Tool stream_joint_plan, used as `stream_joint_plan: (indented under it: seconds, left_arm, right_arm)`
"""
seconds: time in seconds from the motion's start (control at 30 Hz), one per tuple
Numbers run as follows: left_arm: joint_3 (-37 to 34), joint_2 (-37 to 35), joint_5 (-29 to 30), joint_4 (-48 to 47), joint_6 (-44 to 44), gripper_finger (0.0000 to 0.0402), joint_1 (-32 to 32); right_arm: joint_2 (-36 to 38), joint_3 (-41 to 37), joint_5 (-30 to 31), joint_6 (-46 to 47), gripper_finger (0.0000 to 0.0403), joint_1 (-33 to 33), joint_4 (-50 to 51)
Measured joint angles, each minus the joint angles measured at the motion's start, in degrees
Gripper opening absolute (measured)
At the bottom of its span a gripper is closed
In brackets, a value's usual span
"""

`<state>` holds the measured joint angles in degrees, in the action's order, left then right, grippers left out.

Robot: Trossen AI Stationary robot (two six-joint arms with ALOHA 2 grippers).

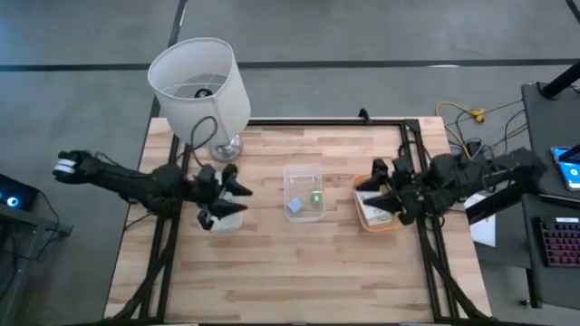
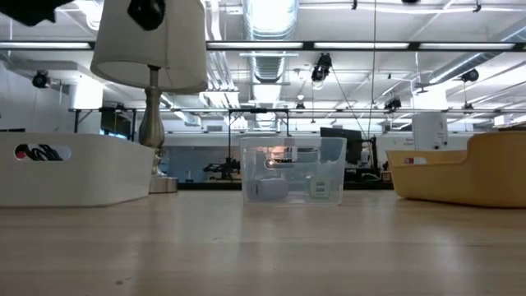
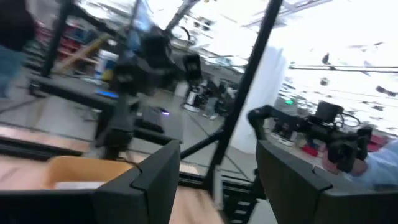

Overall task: Pick and place items into bin
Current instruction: Return to Home Position

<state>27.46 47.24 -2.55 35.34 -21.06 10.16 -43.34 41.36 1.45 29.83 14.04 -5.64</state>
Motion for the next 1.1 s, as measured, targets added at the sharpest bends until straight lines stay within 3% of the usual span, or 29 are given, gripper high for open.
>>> stream_joint_plan:
  seconds: [0.07, 0.17, 0.3, 0.5, 0.67, 0.9, 1.1]
  left_arm:
    - [-2.92, -4.06, 2.36, -1.37, 0.53, 0.0196, -0.08]
    - [-8.03, -10.81, 5.96, -1.9, 0.0, 0.0196, 0.04]
    - [-13.37, -17.8, 6.03, -1.78, 0.0, 0.0196, 0.05]
    - [-19.12, -24.16, 5.87, -3.46, -1.52, 0.0196, 0.08]
    - [-24.25, -29.27, 5.86, -5.21, -4.18, 0.0196, 0.08]
    - [-26.96, -36.54, 2.82, -10.09, -3.66, 0.0196, 0.14]
    - [-26.99, -40.68, 4.0, -17.66, 1.13, 0.0196, 0.08]
  right_arm:
    - [3.14, -4.89, -3.87, -0.46, 0.021, -3.25, -0.59]
    - [8.61, -10.36, -3.86, -0.72, 0.021, -6.98, 0.74]
    - [16.54, -15.22, -4.04, -3.27, 0.021, -8.56, 0.89]
    - [30.77, -22.16, 3.08, -6.28, 0.021, -8.59, 3.79]
    - [39.29, -28.23, 3.3, -4.58, 0.021, -8.56, 3.8]
    - [43.32, -33.45, 2.21, -5.68, 0.021, -8.59, 5.78]
    - [43.35, -36.3, 7.4, -7.74, 0.021, -8.63, 9.85]
